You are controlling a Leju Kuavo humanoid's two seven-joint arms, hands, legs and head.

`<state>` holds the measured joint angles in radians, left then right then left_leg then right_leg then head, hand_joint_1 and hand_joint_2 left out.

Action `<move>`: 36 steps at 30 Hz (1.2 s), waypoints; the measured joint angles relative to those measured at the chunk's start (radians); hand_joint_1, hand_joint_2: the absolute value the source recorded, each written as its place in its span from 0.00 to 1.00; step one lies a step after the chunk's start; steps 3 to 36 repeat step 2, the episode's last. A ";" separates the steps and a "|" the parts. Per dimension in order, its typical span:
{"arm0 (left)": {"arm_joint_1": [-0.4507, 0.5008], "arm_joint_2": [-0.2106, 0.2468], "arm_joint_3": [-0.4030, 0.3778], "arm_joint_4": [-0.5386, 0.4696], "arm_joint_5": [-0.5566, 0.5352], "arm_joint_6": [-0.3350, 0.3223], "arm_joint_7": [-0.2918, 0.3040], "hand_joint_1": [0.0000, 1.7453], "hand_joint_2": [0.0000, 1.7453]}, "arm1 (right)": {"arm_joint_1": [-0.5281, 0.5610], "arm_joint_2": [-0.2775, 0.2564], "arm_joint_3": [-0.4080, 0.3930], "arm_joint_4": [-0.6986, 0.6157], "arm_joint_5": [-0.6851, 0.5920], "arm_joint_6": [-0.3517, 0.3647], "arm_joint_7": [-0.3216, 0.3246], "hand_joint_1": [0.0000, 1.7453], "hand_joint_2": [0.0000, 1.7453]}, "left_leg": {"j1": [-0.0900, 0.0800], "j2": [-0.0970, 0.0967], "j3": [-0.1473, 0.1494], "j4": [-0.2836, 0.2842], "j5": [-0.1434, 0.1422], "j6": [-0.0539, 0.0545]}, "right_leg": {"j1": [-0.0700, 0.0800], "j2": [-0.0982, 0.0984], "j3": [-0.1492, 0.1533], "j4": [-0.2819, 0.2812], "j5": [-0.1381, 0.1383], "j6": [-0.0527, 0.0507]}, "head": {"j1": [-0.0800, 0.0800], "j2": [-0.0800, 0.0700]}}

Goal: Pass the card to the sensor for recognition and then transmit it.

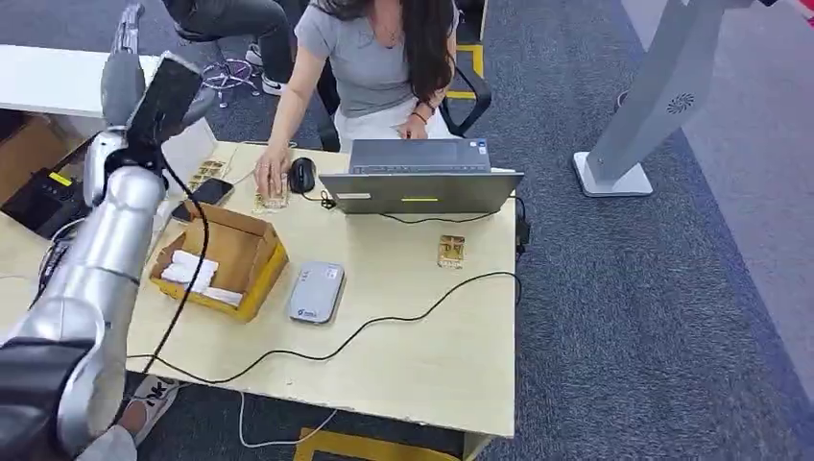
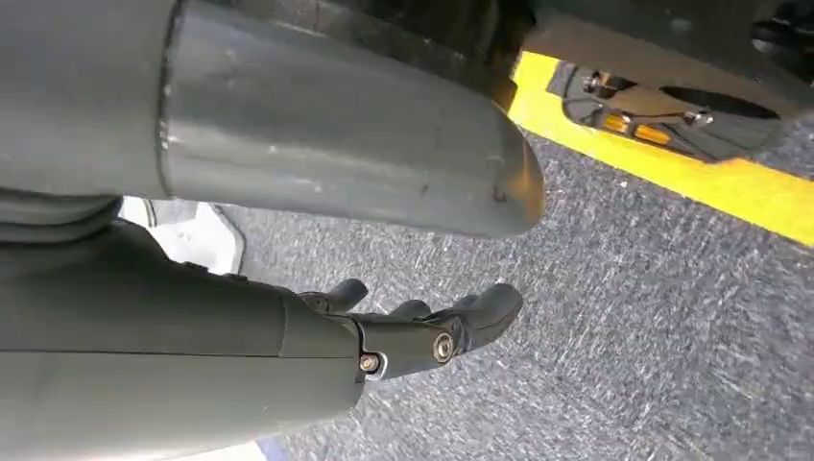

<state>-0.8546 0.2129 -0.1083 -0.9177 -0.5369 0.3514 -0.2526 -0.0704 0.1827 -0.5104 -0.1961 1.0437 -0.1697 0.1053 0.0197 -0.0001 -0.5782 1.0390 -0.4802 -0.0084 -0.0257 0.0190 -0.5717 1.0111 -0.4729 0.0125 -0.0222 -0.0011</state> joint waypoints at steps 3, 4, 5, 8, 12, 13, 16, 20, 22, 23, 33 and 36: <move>0.093 -0.005 0.041 -0.101 0.087 0.000 -0.030 0.00 1.00 | 0.005 0.000 -0.007 0.000 -0.002 -0.006 0.000 0.00 0.00 | 0.000 0.000 -0.002 0.000 0.000 0.000 | 0.000 0.000 -0.001 0.000 0.000 0.000 | 0.002 0.000; 0.093 -0.005 0.041 -0.101 0.087 0.000 -0.030 0.00 1.00 | 0.005 0.000 -0.007 0.000 -0.002 -0.006 0.000 0.00 0.00 | 0.000 0.000 -0.002 0.000 0.000 0.000 | 0.000 0.000 -0.001 0.000 0.000 0.000 | 0.002 0.000; 0.093 -0.005 0.041 -0.101 0.087 0.000 -0.030 0.00 1.00 | 0.005 0.000 -0.007 0.000 -0.002 -0.006 0.000 0.00 0.00 | 0.000 0.000 -0.002 0.000 0.000 0.000 | 0.000 0.000 -0.001 0.000 0.000 0.000 | 0.002 0.000; 0.093 -0.005 0.041 -0.101 0.087 0.000 -0.030 0.00 1.00 | 0.005 0.000 -0.007 0.000 -0.002 -0.006 0.000 0.00 0.00 | 0.000 0.000 -0.002 0.000 0.000 0.000 | 0.000 0.000 -0.001 0.000 0.000 0.000 | 0.002 0.000; 0.093 -0.005 0.041 -0.101 0.087 0.000 -0.030 0.00 1.00 | 0.005 0.000 -0.007 0.000 -0.002 -0.006 0.000 0.00 0.00 | 0.000 0.000 -0.002 0.000 0.000 0.000 | 0.000 0.000 -0.001 0.000 0.000 0.000 | 0.002 0.000; 0.093 -0.005 0.041 -0.101 0.087 0.000 -0.030 0.00 1.00 | 0.005 0.000 -0.007 0.000 -0.002 -0.006 0.000 0.00 0.00 | 0.000 0.000 -0.002 0.000 0.000 0.000 | 0.000 0.000 -0.001 0.000 0.000 0.000 | 0.002 0.000; 0.093 -0.005 0.041 -0.101 0.087 0.000 -0.030 0.00 1.00 | 0.005 0.000 -0.007 0.000 -0.002 -0.006 0.000 0.00 0.00 | 0.000 0.000 -0.002 0.000 0.000 0.000 | 0.000 0.000 -0.001 0.000 0.000 0.000 | 0.002 0.000; 0.093 -0.005 0.041 -0.101 0.087 0.000 -0.030 0.00 1.00 | 0.005 0.000 -0.007 0.000 -0.002 -0.006 0.000 0.00 0.00 | 0.000 0.000 -0.002 0.000 0.000 0.000 | 0.000 0.000 -0.001 0.000 0.000 0.000 | 0.002 0.000; 0.093 -0.005 0.041 -0.101 0.087 0.000 -0.030 0.00 1.00 | 0.005 0.000 -0.007 0.000 -0.002 -0.006 0.000 0.00 0.00 | 0.000 0.000 -0.002 0.000 0.000 0.000 | 0.000 0.000 -0.001 0.000 0.000 0.000 | 0.002 0.000; 0.093 -0.005 0.041 -0.101 0.087 0.000 -0.030 0.00 1.00 | 0.005 0.000 -0.007 0.000 -0.002 -0.006 0.000 0.00 0.00 | 0.000 0.000 -0.002 0.000 0.000 0.000 | 0.000 0.000 -0.001 0.000 0.000 0.000 | 0.002 0.000; 0.093 -0.005 0.041 -0.101 0.087 0.000 -0.030 0.00 1.00 | 0.005 0.000 -0.007 0.000 -0.002 -0.006 0.000 0.00 0.00 | 0.000 0.000 -0.002 0.000 0.000 0.000 | 0.000 0.000 -0.001 0.000 0.000 0.000 | 0.002 0.000; 0.093 -0.005 0.041 -0.101 0.087 0.000 -0.030 0.00 1.00 | 0.005 0.000 -0.007 0.000 -0.002 -0.006 0.000 0.00 0.00 | 0.000 0.000 -0.002 0.000 0.000 0.000 | 0.000 0.000 -0.001 0.000 0.000 0.000 | 0.002 0.000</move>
